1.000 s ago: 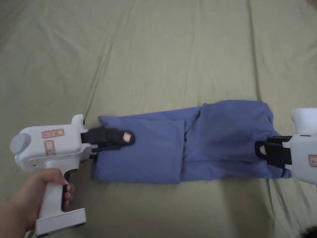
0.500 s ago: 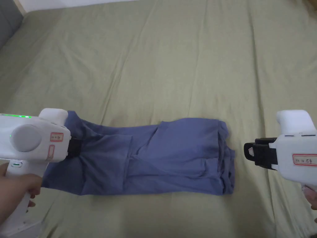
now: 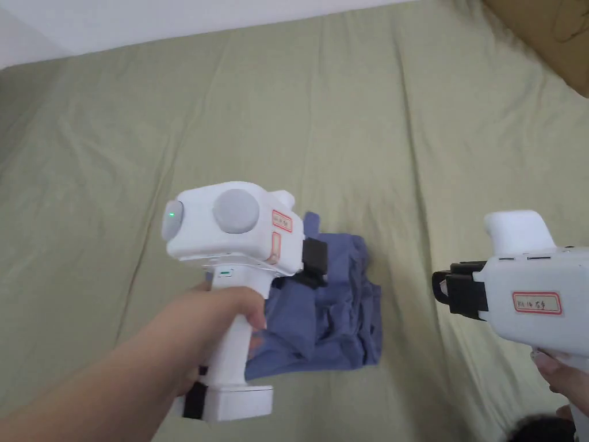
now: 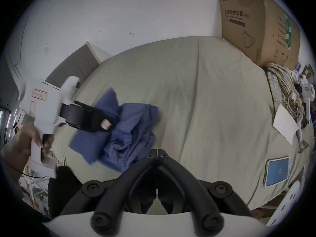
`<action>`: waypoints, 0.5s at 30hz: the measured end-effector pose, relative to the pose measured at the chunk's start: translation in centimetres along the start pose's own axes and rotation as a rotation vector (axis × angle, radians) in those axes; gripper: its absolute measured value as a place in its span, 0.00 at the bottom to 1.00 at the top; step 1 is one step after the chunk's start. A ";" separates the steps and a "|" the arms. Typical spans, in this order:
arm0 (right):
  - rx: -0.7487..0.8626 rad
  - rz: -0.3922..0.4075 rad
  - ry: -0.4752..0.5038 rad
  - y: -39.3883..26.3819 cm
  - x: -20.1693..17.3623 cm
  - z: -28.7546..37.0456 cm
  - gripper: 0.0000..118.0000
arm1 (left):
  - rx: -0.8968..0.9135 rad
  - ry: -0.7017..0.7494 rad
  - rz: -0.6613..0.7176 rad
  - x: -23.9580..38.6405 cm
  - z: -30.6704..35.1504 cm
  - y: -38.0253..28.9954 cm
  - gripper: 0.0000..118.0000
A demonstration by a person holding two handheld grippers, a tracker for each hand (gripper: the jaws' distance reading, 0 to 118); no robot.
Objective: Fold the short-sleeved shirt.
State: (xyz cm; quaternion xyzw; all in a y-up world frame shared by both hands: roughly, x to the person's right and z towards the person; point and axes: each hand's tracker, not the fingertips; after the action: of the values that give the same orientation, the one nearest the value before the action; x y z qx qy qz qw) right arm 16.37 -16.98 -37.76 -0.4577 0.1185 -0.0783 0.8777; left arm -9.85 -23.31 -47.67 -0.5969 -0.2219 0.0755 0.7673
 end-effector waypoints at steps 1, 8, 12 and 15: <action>0.001 -0.004 -0.004 0.0 0.3 0.1 0.00 | -0.033 -0.060 0.047 -0.1 -0.8 0.3 0.53; 0.014 -0.021 -0.003 0.4 1.0 0.0 0.00 | 0.050 0.136 -0.054 -0.9 1.9 0.1 0.97; 0.028 -0.027 0.009 0.5 0.8 -0.2 0.00 | 0.099 0.175 -0.184 -0.1 2.4 0.2 0.02; 0.044 -0.030 0.008 0.6 0.7 -0.2 0.00 | 0.058 0.120 -0.175 1.2 0.8 -0.1 0.02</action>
State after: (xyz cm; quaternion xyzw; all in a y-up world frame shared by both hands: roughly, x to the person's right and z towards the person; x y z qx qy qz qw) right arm 17.01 -17.01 -38.46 -0.4397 0.1131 -0.0958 0.8858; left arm -9.11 -22.22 -47.09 -0.5563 -0.2247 -0.0213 0.7997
